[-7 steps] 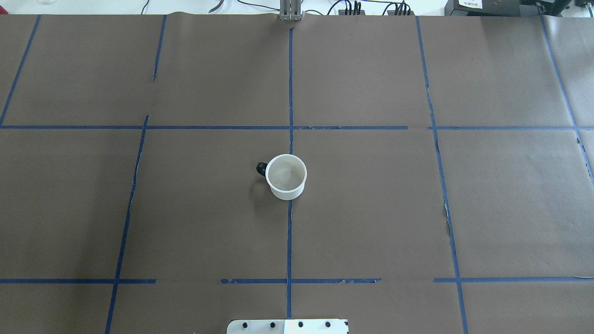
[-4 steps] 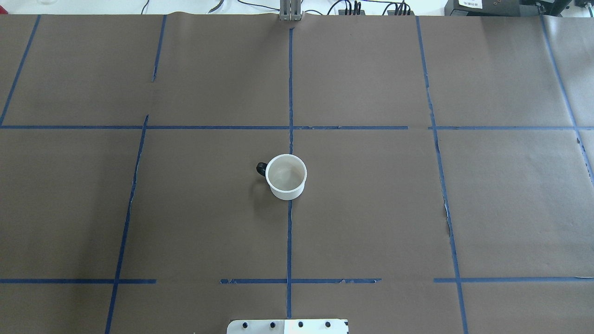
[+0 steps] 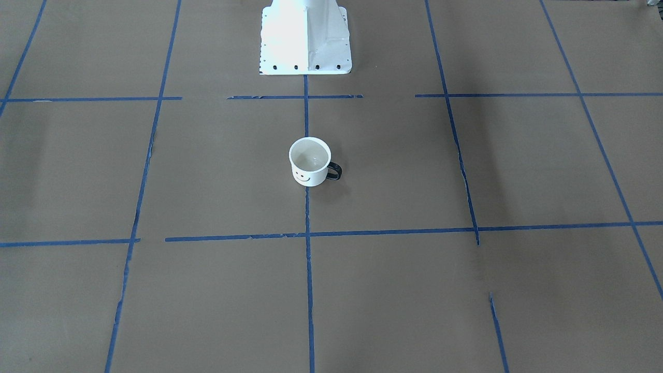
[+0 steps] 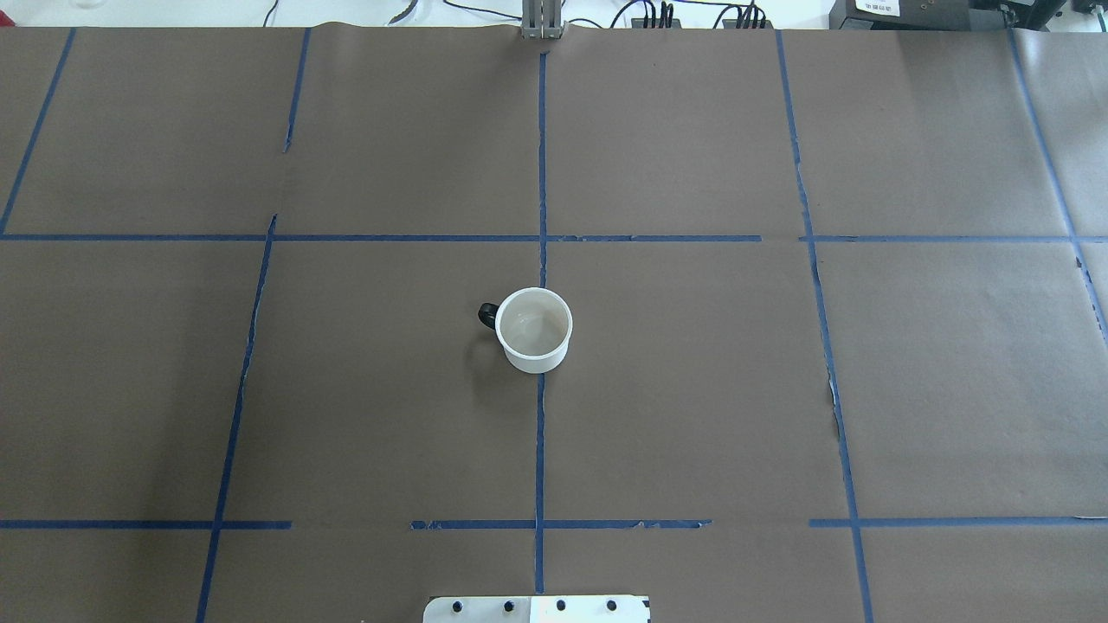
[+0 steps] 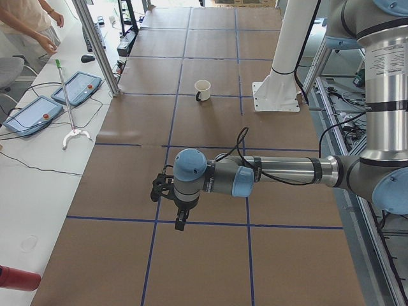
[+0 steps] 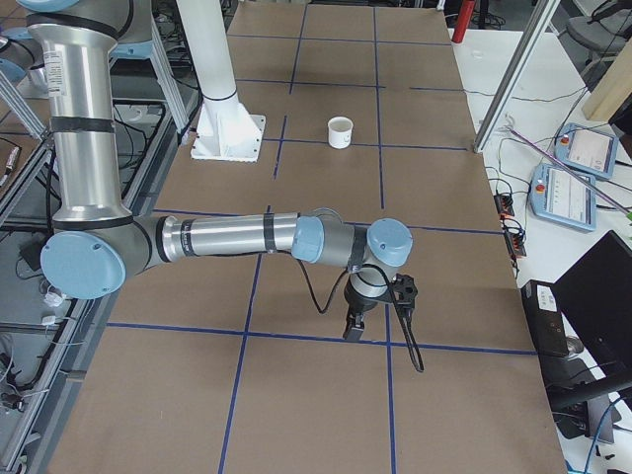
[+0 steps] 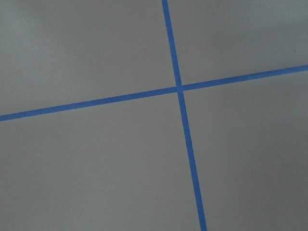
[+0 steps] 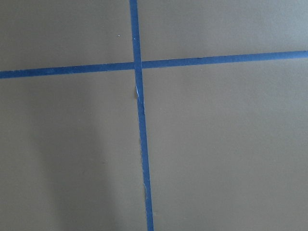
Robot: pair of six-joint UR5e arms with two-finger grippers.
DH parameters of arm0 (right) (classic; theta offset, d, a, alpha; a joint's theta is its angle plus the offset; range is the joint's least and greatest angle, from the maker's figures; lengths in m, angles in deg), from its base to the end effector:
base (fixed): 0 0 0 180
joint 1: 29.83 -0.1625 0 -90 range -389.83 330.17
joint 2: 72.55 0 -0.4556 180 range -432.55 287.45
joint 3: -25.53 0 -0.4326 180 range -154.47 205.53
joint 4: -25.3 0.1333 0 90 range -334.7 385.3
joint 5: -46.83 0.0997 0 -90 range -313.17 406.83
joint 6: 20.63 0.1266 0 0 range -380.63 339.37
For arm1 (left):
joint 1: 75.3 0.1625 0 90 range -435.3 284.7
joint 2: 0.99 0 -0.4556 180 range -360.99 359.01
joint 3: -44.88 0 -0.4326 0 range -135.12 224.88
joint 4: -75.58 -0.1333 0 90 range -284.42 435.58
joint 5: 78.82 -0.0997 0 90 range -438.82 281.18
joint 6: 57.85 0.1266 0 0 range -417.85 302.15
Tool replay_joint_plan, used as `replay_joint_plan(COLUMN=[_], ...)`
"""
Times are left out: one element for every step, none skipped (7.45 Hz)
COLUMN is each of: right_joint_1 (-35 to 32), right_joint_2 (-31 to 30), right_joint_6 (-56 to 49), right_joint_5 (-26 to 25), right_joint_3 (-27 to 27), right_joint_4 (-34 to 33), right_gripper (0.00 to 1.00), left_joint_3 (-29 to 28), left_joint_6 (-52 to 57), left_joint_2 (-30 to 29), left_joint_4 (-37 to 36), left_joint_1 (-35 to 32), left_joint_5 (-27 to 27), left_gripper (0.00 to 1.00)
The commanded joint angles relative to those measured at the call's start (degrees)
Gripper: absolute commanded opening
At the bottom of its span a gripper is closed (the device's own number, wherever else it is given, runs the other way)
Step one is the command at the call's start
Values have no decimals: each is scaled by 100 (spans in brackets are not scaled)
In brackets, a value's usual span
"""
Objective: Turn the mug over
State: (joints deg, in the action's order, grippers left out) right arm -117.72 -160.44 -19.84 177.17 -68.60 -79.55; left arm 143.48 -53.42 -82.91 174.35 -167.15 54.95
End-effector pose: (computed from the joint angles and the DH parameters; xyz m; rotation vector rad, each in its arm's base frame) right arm 0.0318 -0.5325 0.6811 -0.1617 -0.6988 0.0309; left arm -0.0612 -0.4800 0.6838 0.1958 0.7529 0.1047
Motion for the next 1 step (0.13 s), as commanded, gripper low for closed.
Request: replay_joint_plan(right_joint_1=[0], right_joint_2=[-9], right_joint_6=[0], right_joint_5=[0], right_joint_3=[0], right_joint_4=[0], right_gripper=[100], left_joint_3=[-25], left_joint_6=[-4], left_joint_2=[0], left_joint_4=[29], left_joint_1=[0], left_joint_5=[0], left_gripper=[100])
